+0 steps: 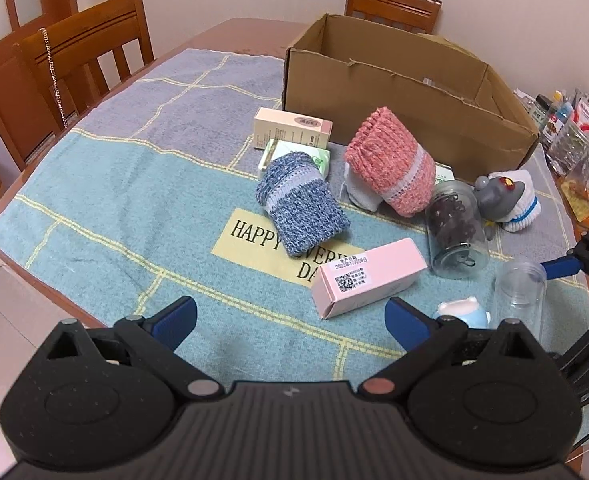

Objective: Organize objects
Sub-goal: 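Return to the pile and grasp the empty clear jar with right tool, then grasp the blue-white figurine with left tool while right tool holds the clear jar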

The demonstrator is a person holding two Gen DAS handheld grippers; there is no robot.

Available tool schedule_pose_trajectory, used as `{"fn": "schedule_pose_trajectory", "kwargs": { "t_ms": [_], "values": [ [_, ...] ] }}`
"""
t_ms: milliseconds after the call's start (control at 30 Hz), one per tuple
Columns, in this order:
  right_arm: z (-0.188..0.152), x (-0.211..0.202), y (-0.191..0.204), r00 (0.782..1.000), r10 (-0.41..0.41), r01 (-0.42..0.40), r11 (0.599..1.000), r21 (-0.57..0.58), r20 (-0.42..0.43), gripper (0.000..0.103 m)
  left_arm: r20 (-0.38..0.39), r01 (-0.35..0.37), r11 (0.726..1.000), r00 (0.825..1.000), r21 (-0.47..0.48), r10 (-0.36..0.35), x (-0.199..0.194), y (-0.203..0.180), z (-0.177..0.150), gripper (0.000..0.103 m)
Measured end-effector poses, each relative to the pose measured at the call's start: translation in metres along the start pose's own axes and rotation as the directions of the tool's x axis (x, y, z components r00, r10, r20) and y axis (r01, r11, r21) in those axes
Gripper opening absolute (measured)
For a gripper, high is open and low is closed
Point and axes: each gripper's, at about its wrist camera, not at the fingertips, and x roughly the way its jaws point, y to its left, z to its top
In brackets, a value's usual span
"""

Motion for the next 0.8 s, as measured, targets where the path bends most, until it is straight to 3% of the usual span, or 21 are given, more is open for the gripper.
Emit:
{"fn": "schedule_pose_trajectory", "kwargs": {
  "t_ms": [167,500,800],
  "values": [
    [-0.005,0.008,0.006,0.998,-0.070,0.070,0.997,-0.025,-0.008,0.103,0.005,0.013,1.000,1.000,0.029,-0.013,-0.001,-0.009,-0.002,0.100],
    [-0.013,0.014,-0.031,0.984,-0.179,0.178,0.978,0.108,-0.004,0.103,0.017,0.089,0.992,0.996,0.094,-0.091,-0.001,-0.040,-0.013,0.100],
    [-0.029,0.016,-0.047,0.986,-0.169,0.168,0.981,0.092,0.001,0.103,0.020,0.150,0.978,0.988,0.144,-0.154,0.013,-0.069,-0.029,0.100]
  ]
}}
